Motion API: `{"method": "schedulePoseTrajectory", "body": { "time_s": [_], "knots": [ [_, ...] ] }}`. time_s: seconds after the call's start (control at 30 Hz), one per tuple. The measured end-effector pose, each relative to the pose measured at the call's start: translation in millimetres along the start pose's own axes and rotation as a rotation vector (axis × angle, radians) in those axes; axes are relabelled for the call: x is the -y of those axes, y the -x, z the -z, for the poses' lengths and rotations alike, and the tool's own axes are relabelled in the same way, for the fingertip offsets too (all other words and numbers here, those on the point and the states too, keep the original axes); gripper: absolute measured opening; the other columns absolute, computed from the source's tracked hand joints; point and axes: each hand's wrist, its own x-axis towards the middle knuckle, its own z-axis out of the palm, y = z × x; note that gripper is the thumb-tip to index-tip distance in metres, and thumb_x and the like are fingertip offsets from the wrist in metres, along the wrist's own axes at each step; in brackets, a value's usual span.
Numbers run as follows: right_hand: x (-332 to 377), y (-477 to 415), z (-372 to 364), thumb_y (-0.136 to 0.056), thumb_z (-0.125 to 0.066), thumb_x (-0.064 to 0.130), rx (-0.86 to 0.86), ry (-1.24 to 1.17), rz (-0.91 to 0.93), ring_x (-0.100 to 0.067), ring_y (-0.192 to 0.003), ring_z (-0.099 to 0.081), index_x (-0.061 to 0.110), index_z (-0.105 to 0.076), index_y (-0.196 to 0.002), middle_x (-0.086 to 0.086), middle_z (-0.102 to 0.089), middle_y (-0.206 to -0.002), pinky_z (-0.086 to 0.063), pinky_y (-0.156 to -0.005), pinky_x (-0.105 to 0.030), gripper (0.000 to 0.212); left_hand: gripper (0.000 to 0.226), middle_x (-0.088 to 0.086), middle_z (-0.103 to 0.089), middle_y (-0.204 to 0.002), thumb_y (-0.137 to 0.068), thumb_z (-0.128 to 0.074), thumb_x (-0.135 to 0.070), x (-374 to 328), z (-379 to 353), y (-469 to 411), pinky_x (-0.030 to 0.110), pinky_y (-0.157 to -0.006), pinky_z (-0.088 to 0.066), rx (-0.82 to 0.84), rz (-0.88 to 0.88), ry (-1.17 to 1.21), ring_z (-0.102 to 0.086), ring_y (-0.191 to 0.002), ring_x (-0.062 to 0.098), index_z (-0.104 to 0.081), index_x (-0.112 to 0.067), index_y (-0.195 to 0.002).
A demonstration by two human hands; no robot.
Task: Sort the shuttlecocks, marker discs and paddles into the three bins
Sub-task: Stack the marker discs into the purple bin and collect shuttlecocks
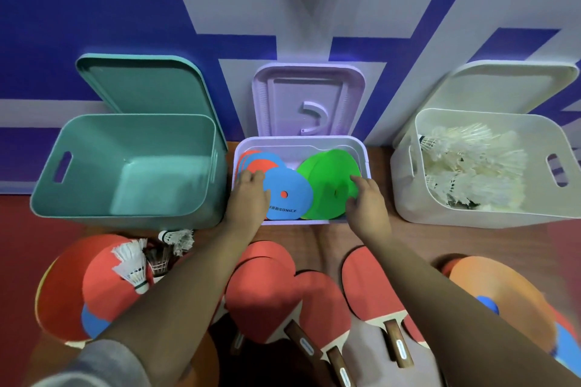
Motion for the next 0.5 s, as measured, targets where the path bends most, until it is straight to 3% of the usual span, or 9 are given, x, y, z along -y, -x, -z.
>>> {"method": "schedulePoseTrajectory", "body": {
  "time_s": [0.1,0.23,0.37,0.5],
  "knots": [
    [-6.4,0.5,-3.9,-0.078,-0.047,-0.012,-0.042,-0.002,0.014,-0.034,-0.118,-0.052,0.0,-0.054,-0.131,-0.019,-0.054,-0.128,-0.035,-0.1,-0.029,0.055,0.056,0.021,-0.047,-0.128,-0.085,-0.069,-0.03,-13.6,-9.1,-15.3,0.042,-0.1,-0.038,0.093,0.08,-0.112,-0.044,-0.12,0.037,-0.043,-0.006,-0.129],
    [-9.3,5.1,-13.0,-0.078,-0.045,-0.014,-0.081,-0.023,0.039,-0.03,-0.119,-0.049,0.0,-0.053,-0.131,-0.018,-0.054,-0.128,-0.033,-0.101,-0.024,0.055,0.079,0.025,-0.042,-0.135,-0.081,-0.075,-0.032,-29.4,-23.7,-36.3,0.041,-0.105,-0.035,0.173,0.157,-0.139,-0.041,-0.125,0.038,-0.031,-0.004,-0.14],
    [-7.3,7.9,-20.6,-0.078,-0.045,-0.015,-0.107,-0.038,0.036,-0.029,-0.122,-0.048,0.001,-0.054,-0.131,-0.016,-0.054,-0.129,-0.029,-0.099,-0.02,0.056,0.063,0.026,-0.041,-0.135,-0.085,-0.067,-0.017,-21.2,-40.4,-37.1,0.04,-0.107,-0.033,0.123,0.175,-0.247,-0.04,-0.125,0.038,-0.034,0.003,-0.135],
    [-7.6,5.0,-24.7,-0.076,-0.046,-0.014,-0.109,-0.037,0.038,-0.031,-0.122,-0.049,0.003,-0.054,-0.13,-0.016,-0.054,-0.129,-0.029,-0.098,-0.02,0.057,0.051,0.021,-0.043,-0.133,-0.088,-0.062,-0.019,-21.9,-46.6,-36.0,0.038,-0.108,-0.032,0.089,0.206,-0.301,-0.04,-0.125,0.036,-0.041,0.002,-0.13]
  ]
}}
